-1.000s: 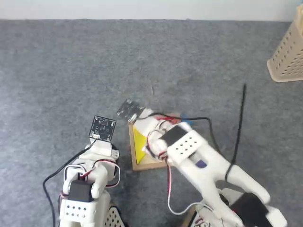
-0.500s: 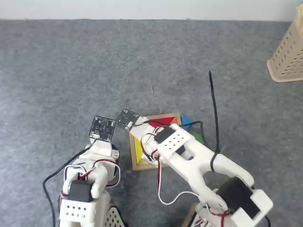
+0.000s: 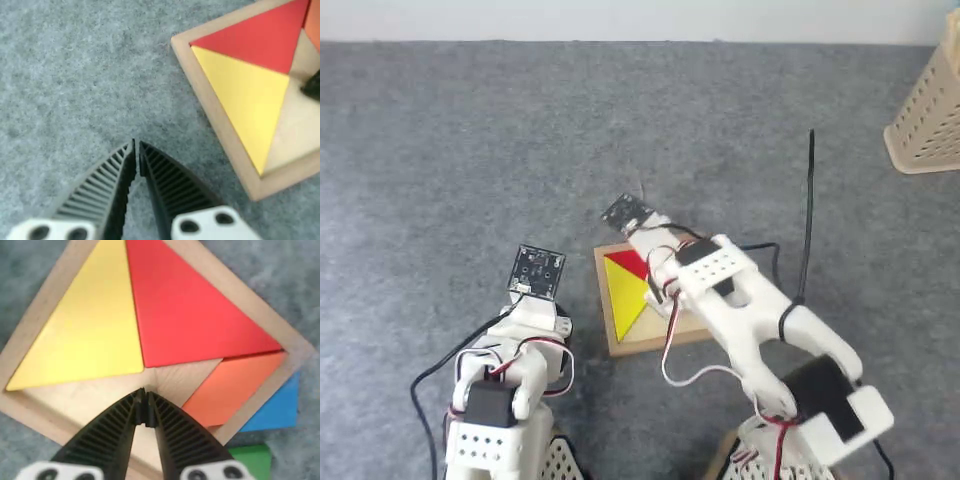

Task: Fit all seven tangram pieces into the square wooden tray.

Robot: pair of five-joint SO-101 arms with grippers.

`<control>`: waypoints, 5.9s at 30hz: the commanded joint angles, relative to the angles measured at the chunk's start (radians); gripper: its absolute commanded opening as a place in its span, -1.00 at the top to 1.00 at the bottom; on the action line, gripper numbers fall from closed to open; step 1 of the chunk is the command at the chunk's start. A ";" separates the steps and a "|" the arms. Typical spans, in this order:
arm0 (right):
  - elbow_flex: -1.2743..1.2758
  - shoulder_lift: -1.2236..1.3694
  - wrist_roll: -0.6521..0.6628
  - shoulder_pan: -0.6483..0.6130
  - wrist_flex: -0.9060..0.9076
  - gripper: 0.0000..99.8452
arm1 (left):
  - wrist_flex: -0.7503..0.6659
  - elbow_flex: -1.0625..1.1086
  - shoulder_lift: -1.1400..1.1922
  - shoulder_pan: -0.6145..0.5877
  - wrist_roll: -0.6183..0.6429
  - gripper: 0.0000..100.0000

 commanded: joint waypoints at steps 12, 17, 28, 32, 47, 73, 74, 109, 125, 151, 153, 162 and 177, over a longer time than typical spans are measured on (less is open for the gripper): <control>-0.109 -0.051 -0.008 0.039 0.059 0.98 | 0.006 -0.019 -0.021 -0.002 0.006 0.98; -0.109 -0.185 -0.089 0.039 0.154 0.98 | 0.006 -0.019 -0.021 -0.002 0.006 0.98; -0.107 -0.303 0.104 0.297 0.415 0.63 | 0.006 -0.019 -0.021 -0.002 0.006 0.98; -0.091 -0.225 0.157 0.363 0.410 0.55 | 0.006 -0.019 -0.021 -0.002 0.006 0.98; -0.043 0.004 0.218 0.300 0.174 0.56 | 0.006 -0.019 -0.021 -0.002 0.006 0.98; -0.161 -0.298 0.003 0.035 0.357 0.99 | 0.006 -0.019 -0.021 -0.002 0.006 0.98; -0.163 -0.277 0.002 0.007 0.354 0.99 | 0.006 -0.019 -0.021 -0.002 0.006 0.98; -0.199 -0.016 -0.008 -0.150 0.213 0.71 | 0.006 -0.019 -0.021 -0.002 0.006 0.98; -0.184 -0.019 -0.002 -0.150 0.209 0.56 | 0.006 -0.019 -0.021 -0.002 0.006 0.98; -0.184 -0.099 -0.052 0.358 0.219 0.99 | 0.006 -0.019 -0.021 -0.002 0.006 0.98; -0.175 -0.096 0.014 0.378 0.237 0.99 | 0.006 -0.019 -0.021 -0.002 0.006 0.98; 0.103 -0.404 0.244 0.378 0.357 0.99 | 0.006 -0.019 -0.021 -0.002 0.006 0.98; 0.324 -0.529 0.305 0.274 0.348 0.97 | 0.006 -0.019 -0.021 -0.002 0.006 0.98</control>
